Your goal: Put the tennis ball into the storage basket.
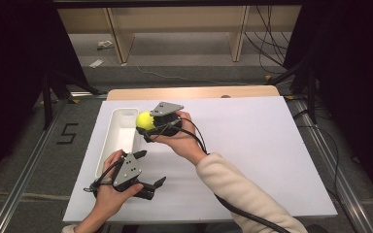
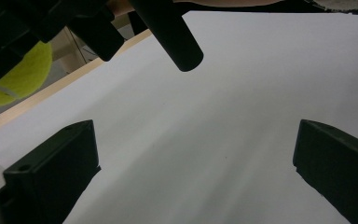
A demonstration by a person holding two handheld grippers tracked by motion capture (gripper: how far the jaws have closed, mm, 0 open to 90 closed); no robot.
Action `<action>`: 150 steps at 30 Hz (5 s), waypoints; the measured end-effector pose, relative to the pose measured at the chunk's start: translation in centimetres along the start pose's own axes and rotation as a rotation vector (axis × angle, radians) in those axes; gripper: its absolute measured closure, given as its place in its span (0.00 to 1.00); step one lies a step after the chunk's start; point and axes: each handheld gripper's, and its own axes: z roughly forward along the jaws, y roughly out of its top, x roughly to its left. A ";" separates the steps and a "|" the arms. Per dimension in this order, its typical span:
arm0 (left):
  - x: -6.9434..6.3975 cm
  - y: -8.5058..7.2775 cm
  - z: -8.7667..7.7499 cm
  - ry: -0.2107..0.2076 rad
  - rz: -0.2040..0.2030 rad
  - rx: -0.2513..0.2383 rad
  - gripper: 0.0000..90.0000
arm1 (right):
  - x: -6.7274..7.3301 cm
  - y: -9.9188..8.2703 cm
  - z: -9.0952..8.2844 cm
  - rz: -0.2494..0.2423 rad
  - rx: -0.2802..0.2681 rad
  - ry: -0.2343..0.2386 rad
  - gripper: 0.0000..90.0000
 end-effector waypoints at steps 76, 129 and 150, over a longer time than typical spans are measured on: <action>-0.1 0.0 0.1 -0.005 0.013 0.003 0.00 | 0.6 1.7 2.2 -0.010 0.013 0.013 0.29; -0.2 0.0 0.2 -0.009 0.016 0.008 0.00 | 1.1 2.8 3.7 -0.033 0.033 0.034 0.29; -0.3 0.0 0.3 -0.013 0.013 0.008 0.00 | 1.1 3.1 4.4 -0.044 0.036 0.037 0.29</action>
